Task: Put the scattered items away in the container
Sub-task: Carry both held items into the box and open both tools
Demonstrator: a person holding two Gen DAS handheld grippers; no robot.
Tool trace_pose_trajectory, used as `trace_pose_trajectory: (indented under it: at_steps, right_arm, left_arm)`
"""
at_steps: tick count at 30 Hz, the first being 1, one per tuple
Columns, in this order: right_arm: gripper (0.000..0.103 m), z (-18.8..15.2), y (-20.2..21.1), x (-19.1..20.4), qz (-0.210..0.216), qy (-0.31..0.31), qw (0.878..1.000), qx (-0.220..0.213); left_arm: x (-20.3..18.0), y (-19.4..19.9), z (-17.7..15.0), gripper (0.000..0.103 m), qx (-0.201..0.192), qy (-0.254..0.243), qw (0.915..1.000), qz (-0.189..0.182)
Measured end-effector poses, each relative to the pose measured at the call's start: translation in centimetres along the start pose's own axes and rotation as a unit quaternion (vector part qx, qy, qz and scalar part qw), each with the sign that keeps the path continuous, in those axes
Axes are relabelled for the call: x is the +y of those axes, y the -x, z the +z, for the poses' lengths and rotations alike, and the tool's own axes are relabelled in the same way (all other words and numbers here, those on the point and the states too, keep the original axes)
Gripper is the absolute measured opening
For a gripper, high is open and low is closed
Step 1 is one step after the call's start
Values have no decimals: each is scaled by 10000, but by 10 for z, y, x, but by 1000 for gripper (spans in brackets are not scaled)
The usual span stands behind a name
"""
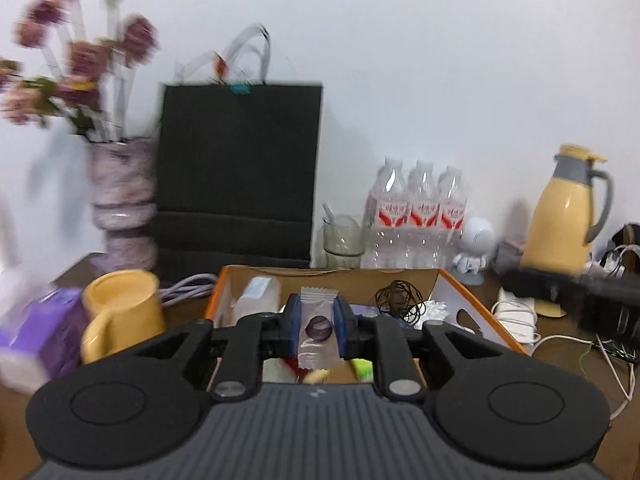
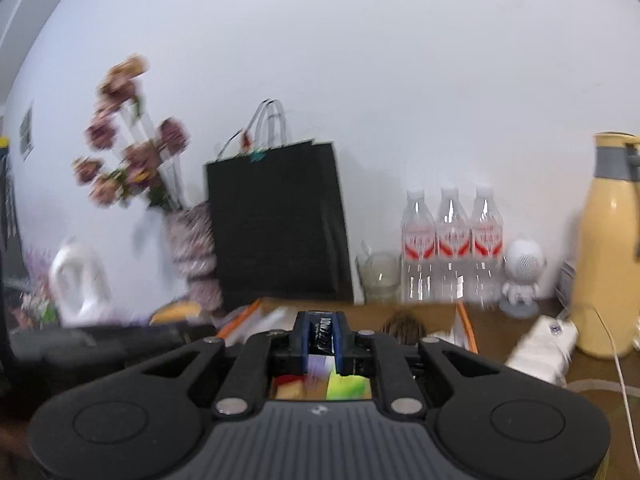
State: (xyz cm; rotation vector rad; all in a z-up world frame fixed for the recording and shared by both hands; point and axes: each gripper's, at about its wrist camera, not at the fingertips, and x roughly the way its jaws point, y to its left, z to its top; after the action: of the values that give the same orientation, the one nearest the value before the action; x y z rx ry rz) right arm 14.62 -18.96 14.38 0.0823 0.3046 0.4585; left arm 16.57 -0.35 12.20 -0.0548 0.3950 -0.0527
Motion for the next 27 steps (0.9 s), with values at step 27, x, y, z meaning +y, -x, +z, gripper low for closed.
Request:
trace_pose_trajectory:
  at_steps: [27]
  right_arm:
    - [23,10,-317,-80,-433,-1027,8771,4672]
  left_arm:
    - [22,-264,37,40,4151,273,9094,26]
